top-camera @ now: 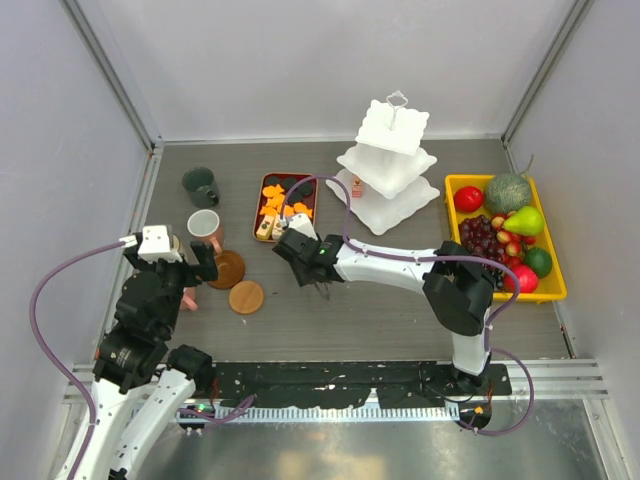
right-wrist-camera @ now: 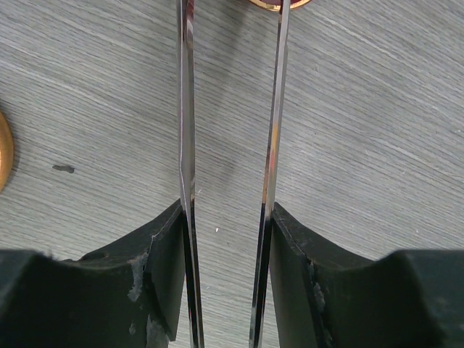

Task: Serve the afternoon tea
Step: Pick up the desert from the tray.

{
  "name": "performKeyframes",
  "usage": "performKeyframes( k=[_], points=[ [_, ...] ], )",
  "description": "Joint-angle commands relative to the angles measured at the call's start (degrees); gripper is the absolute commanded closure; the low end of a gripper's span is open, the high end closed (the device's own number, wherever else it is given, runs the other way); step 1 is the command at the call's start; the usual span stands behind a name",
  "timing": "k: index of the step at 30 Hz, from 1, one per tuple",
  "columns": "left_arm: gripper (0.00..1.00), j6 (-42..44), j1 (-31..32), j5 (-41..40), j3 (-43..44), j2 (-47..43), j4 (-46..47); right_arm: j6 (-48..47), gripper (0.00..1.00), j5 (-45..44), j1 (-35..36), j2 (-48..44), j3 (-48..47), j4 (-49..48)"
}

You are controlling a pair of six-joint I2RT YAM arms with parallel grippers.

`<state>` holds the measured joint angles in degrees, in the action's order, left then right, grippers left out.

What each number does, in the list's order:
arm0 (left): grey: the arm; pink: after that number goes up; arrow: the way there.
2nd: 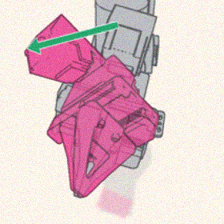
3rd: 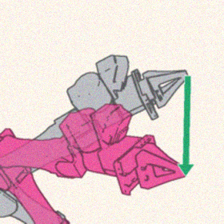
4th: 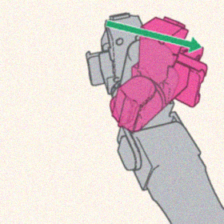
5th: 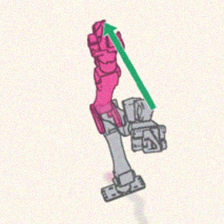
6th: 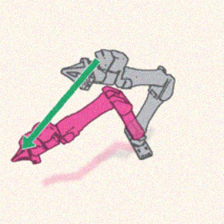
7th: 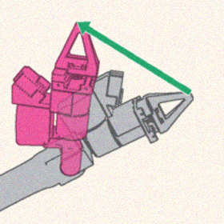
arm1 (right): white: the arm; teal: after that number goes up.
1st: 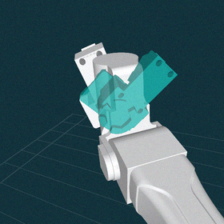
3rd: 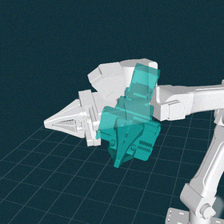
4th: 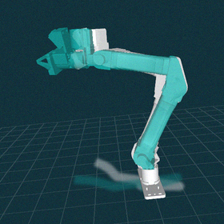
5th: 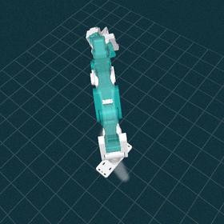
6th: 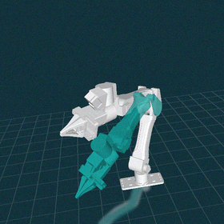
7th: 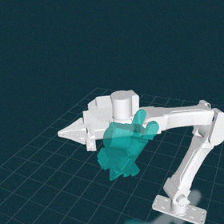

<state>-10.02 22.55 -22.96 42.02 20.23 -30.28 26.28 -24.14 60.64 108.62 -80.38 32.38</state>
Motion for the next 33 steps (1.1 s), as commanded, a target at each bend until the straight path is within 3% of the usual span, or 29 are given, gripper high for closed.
performKeyframes(
  k=[1,10,21,33],
  points=[
    [0.01,0.3,0.2,-0.2,-0.3,-0.3,2.6,0.6,0.52,-1.6,0.2,-0.2,-2.5,-0.7],
    [0.01,0.3,0.3,-0.2,-0.3,-0.2,2.6,-0.3,0.70,-4.1,0.0,-5.2,-0.5,-0.6],
    [0.01,0.4,0.2,-0.2,-0.2,-0.2,2.5,-2.6,0.71,-5.3,-1.4,-17.0,5.8,0.0],
    [0.01,0.4,0.2,0.1,-0.2,-0.2,2.5,-2.7,0.71,-4.2,-11.2,-32.4,24.7,-0.4]
  ],
)
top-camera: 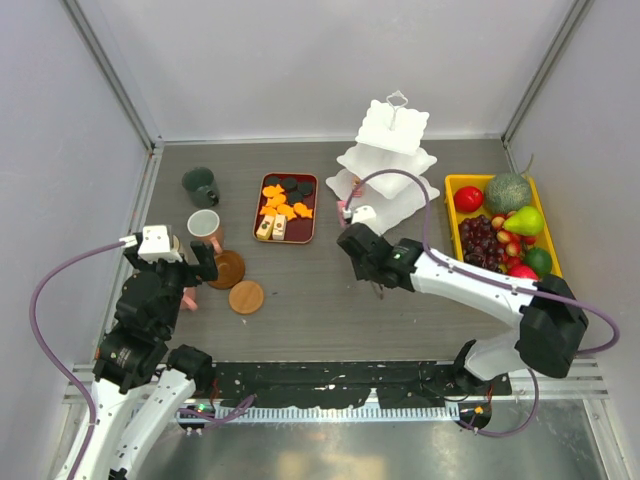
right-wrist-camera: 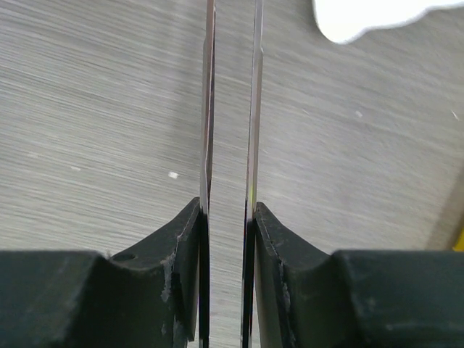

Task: Serve the afternoon tea
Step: Pick up the desert from the tray, then place the desert on the desert table.

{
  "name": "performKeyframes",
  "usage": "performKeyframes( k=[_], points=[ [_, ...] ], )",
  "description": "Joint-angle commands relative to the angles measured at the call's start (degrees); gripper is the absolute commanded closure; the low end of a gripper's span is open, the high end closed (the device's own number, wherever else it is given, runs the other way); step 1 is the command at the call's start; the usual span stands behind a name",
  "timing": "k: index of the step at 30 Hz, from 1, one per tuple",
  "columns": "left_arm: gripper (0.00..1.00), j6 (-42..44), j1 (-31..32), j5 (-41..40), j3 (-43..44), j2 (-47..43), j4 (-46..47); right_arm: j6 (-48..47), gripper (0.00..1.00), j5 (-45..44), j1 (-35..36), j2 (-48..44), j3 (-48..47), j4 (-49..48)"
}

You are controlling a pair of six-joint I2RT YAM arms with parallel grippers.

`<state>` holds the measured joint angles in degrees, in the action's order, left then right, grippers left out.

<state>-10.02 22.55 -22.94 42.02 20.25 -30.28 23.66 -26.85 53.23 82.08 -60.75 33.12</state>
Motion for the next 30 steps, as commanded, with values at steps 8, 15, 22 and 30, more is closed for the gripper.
performKeyframes(
  k=[8,15,22,30],
  points=[
    [0.01,0.3,0.2,0.3,-0.2,0.0,2.6,-3.2,0.71,0.0,-17.6,-14.0,14.1,-6.6],
    [0.01,0.4,0.3,0.1,-0.3,0.1,2.6,-8.3,0.71,0.9,-25.0,-11.7,14.2,-14.0],
    [0.01,0.4,0.2,-0.1,-0.3,0.1,2.5,-13.3,0.71,2.9,-29.7,-4.0,10.0,-17.7],
    [0.01,0.4,0.2,0.1,-0.2,0.1,2.6,-19.3,0.72,5.5,-31.4,1.1,8.0,-22.3]
  ],
)
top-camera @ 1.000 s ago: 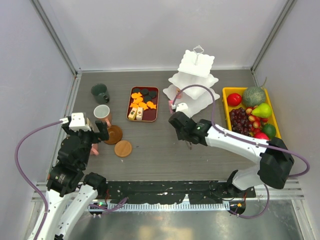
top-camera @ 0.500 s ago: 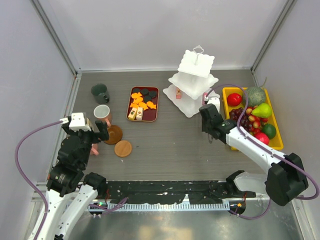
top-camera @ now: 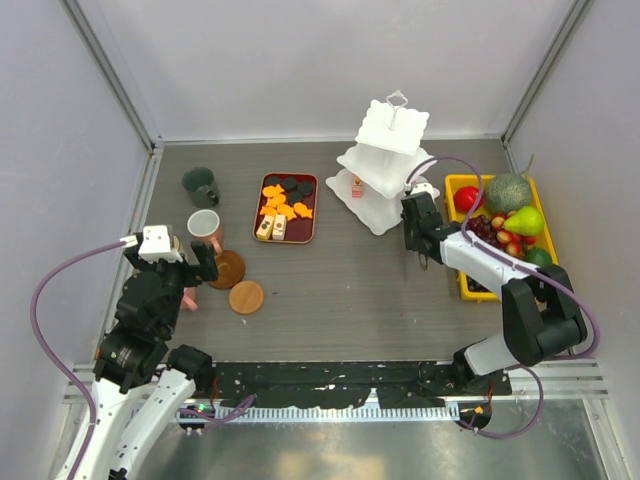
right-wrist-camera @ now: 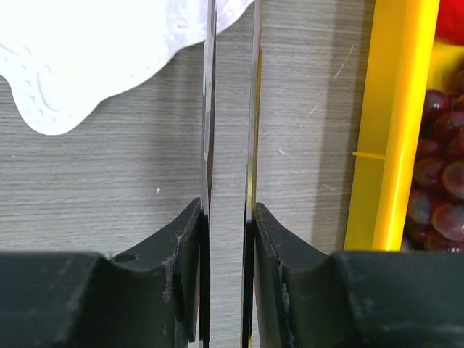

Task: Serve the afternoon tea
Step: Place the desert on the desert table.

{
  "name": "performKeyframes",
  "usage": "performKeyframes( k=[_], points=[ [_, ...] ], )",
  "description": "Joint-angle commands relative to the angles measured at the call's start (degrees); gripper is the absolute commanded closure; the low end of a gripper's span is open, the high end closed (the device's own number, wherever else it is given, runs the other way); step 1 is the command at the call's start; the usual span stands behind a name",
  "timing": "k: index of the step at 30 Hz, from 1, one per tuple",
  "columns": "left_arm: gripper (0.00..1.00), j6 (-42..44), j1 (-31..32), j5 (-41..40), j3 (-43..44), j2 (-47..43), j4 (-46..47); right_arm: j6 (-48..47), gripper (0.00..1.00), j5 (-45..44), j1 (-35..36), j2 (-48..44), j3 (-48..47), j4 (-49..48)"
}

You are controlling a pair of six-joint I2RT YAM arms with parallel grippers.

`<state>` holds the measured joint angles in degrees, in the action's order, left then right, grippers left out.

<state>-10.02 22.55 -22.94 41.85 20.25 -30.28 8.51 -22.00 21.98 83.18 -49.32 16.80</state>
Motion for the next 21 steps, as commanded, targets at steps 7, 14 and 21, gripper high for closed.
performKeyframes(
  k=[7,14,21],
  points=[
    [0.01,0.4,0.4,0.1,-0.1,0.1,2.6,-4.2,0.72,1.1,-2.0,2.3,-5.6,-6.1],
    [0.01,0.5,0.5,0.0,-0.1,0.1,2.7,-2.8,0.72,2.0,-3.4,7.2,-7.5,-4.0],
    [0.01,0.5,0.5,0.0,-0.1,0.1,2.7,-2.0,0.70,3.2,-3.6,10.1,-7.9,-3.0]
  ],
)
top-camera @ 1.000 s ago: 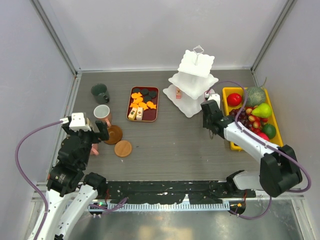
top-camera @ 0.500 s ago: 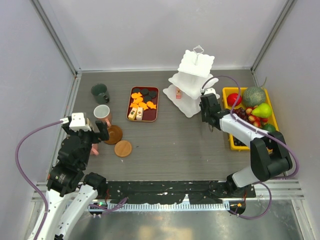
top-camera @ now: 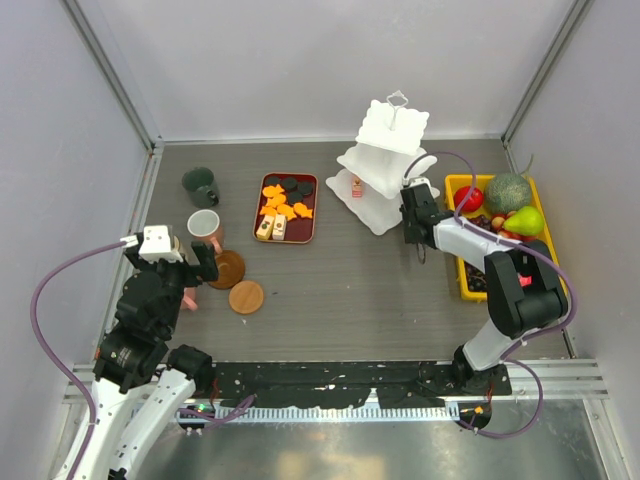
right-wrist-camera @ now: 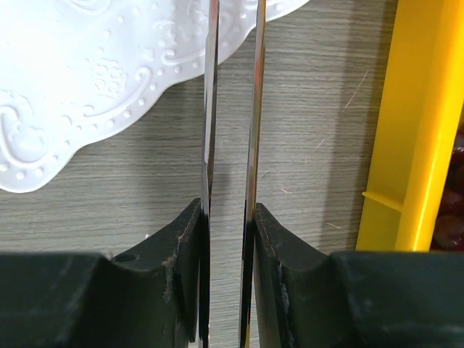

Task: Serve the afternoon tea
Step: Place the desert on the desert table.

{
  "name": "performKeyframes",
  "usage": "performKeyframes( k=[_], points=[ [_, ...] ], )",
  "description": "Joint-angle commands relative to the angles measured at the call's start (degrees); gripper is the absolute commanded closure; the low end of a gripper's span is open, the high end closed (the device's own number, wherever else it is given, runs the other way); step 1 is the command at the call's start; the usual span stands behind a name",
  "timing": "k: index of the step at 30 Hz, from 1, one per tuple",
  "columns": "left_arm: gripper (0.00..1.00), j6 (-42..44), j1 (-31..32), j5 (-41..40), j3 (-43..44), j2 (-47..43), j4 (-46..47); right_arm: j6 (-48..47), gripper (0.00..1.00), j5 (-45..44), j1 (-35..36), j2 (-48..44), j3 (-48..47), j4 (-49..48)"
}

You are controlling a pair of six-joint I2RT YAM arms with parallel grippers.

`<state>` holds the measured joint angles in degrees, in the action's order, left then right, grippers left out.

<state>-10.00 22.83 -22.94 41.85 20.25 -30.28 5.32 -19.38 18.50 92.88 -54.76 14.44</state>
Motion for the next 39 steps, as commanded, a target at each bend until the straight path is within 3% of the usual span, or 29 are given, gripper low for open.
performKeyframes(
  k=[1,13,31,39],
  points=[
    [0.01,0.5,0.2,0.0,-0.2,0.1,2.7,1.4,0.68,0.6,-0.2,0.3,-2.6,-0.5],
    [0.01,0.5,0.2,0.0,-0.2,0.1,2.7,1.9,0.52,-0.4,-0.2,-6.2,-1.9,3.5],
    [0.01,0.5,0.2,0.0,-0.1,0.2,2.7,7.9,0.51,4.8,0.0,-20.6,5.0,11.7],
    [0.01,0.5,0.2,0.1,-0.2,0.2,2.6,11.0,0.51,6.9,4.6,-29.1,8.6,14.5]
  ],
)
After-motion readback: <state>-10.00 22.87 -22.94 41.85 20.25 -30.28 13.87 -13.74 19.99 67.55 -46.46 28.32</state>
